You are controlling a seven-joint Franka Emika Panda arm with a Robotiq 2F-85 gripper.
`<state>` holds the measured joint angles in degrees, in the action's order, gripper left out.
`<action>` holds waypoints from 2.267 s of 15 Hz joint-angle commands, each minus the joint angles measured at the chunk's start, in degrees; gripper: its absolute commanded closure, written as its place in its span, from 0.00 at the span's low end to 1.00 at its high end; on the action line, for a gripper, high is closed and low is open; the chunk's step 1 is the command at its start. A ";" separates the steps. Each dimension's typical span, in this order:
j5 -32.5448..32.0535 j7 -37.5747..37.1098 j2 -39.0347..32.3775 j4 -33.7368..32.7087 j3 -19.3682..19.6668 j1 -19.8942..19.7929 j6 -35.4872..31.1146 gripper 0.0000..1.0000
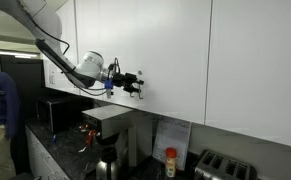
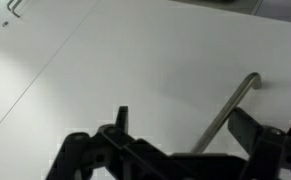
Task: Open the door of the kitchen cabinet
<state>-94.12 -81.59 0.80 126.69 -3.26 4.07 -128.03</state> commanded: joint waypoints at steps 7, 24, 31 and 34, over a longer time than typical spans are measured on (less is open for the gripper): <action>-0.30 -0.68 2.66 2.87 -1.41 1.17 10.10 0.00; 1.91 -2.89 12.73 11.93 -0.97 1.31 12.89 0.00; 2.88 -3.19 17.87 15.94 -0.30 1.36 13.49 0.00; 3.51 -3.09 19.75 17.51 -0.02 1.33 13.44 0.00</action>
<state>-91.86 -85.04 16.51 141.03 -4.39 5.88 -116.78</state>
